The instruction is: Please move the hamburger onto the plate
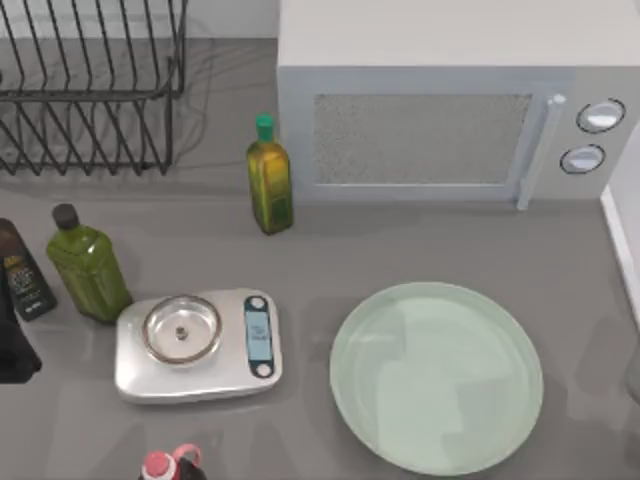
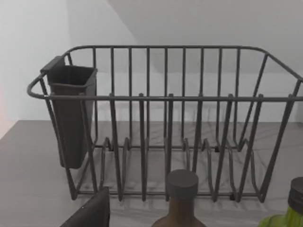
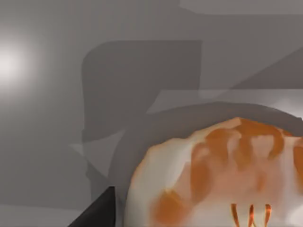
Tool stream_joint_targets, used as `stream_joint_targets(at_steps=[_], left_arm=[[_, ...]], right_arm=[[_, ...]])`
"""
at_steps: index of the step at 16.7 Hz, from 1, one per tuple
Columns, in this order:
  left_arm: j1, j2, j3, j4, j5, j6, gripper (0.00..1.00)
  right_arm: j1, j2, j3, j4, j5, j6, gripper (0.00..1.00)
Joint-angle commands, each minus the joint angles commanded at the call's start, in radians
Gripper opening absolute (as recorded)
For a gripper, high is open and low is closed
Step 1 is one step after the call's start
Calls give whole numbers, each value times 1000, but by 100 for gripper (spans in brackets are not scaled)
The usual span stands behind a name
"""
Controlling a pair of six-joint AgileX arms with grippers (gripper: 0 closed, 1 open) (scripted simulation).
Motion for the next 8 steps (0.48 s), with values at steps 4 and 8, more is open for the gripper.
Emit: stream_joint_targets(at_steps=[4, 8], left_arm=[[0, 0, 0, 0, 0, 0, 100], [0, 0, 0, 0, 0, 0, 100]], right_arm=[[0, 0, 0, 0, 0, 0, 70], [0, 0, 0, 0, 0, 0, 40]])
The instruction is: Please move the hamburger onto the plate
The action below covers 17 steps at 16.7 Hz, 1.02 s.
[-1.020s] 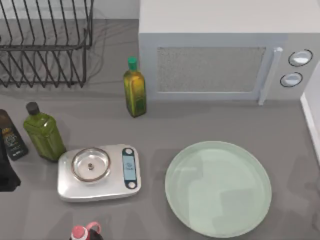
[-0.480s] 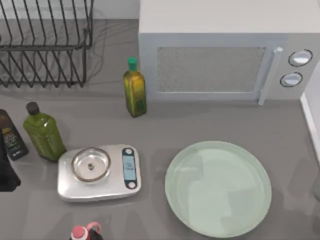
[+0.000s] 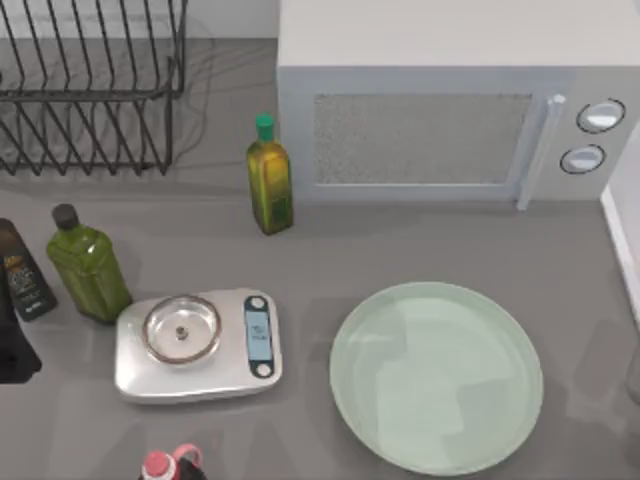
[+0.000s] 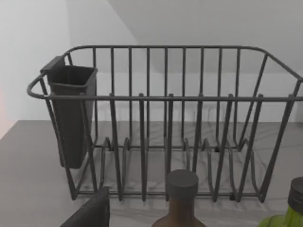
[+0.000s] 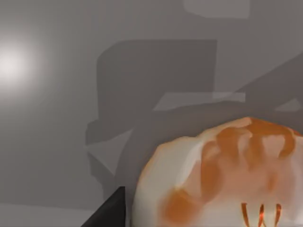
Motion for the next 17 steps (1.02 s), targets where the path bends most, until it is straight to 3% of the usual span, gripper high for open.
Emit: stream_joint_targets(at_steps=[5, 13, 14, 17], left_arm=[[0, 0, 0, 0, 0, 0, 100], [0, 0, 0, 0, 0, 0, 100], [0, 0, 0, 0, 0, 0, 100], [0, 0, 0, 0, 0, 0, 100]], right_arm=[[0, 0, 0, 0, 0, 0, 2], [0, 0, 0, 0, 0, 0, 0], [-1, -69, 51, -111, -9, 18, 0], [-1, -80, 84, -151, -8, 12, 0]])
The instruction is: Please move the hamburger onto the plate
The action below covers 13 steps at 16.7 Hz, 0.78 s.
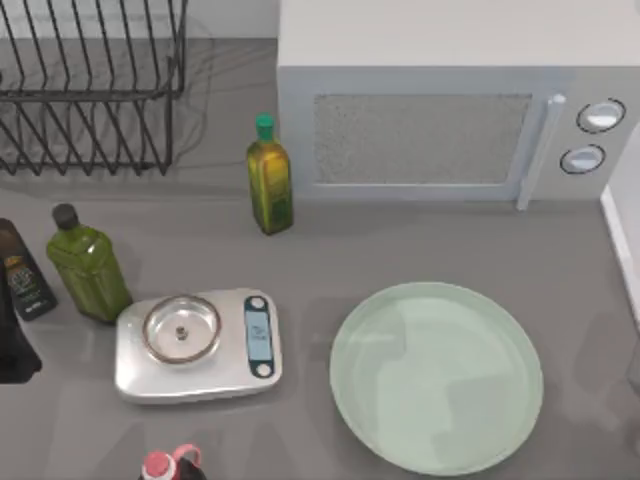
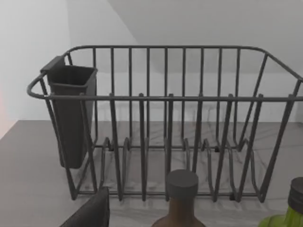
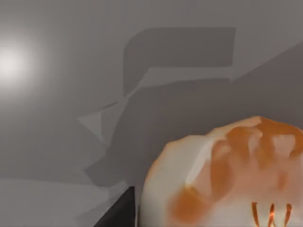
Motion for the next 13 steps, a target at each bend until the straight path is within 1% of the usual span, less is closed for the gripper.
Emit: stream_joint_targets(at_steps=[2, 6, 8, 10, 13], left_arm=[[0, 0, 0, 0, 0, 0, 100], [0, 0, 0, 0, 0, 0, 100], [0, 0, 0, 0, 0, 0, 100], [0, 0, 0, 0, 0, 0, 100], [0, 0, 0, 0, 0, 0, 100]], right_arm=[[-2, -29, 53, -78, 0, -2, 0], [-5, -103, 179, -308, 0, -5, 0], [-5, -137, 231, -389, 0, -5, 0], [-5, -162, 259, -427, 0, -2, 0], [-5, -165, 261, -430, 0, -2, 0]])
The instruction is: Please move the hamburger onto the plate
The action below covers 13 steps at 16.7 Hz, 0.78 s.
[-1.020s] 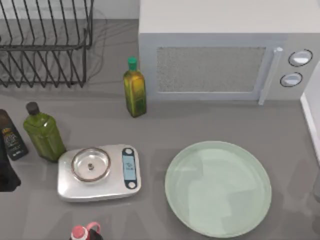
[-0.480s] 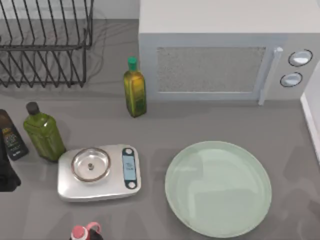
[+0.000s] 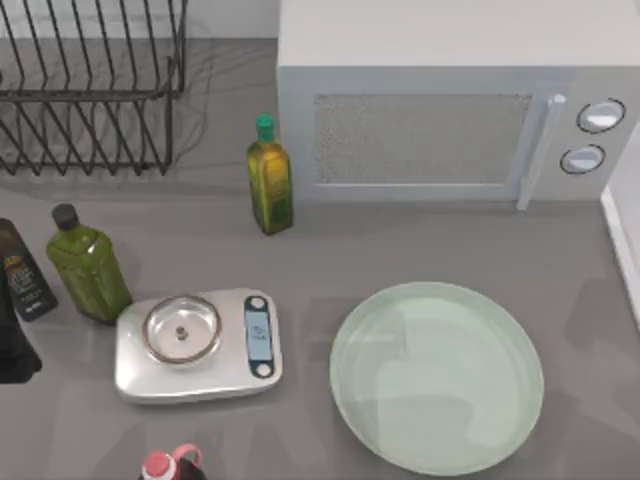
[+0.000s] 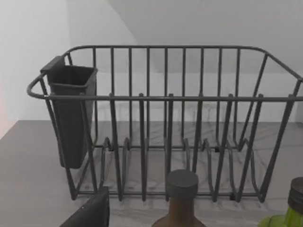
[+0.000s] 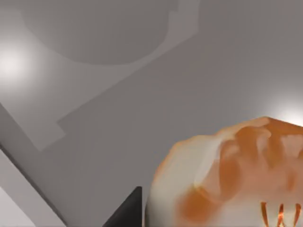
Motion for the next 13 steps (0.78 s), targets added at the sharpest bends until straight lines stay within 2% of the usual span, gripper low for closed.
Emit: stream_joint_targets(at_steps=[3, 6, 10, 13], left_arm=[[0, 0, 0, 0, 0, 0, 100], [0, 0, 0, 0, 0, 0, 100], [0, 0, 0, 0, 0, 0, 100], [0, 0, 0, 0, 0, 0, 100]], right_arm=[[8, 10, 4, 1, 0, 13, 0], [53, 58, 52, -2, 2, 109, 0], [162, 171, 156, -6, 6, 363, 0], [266, 273, 235, -5, 7, 632, 0]])
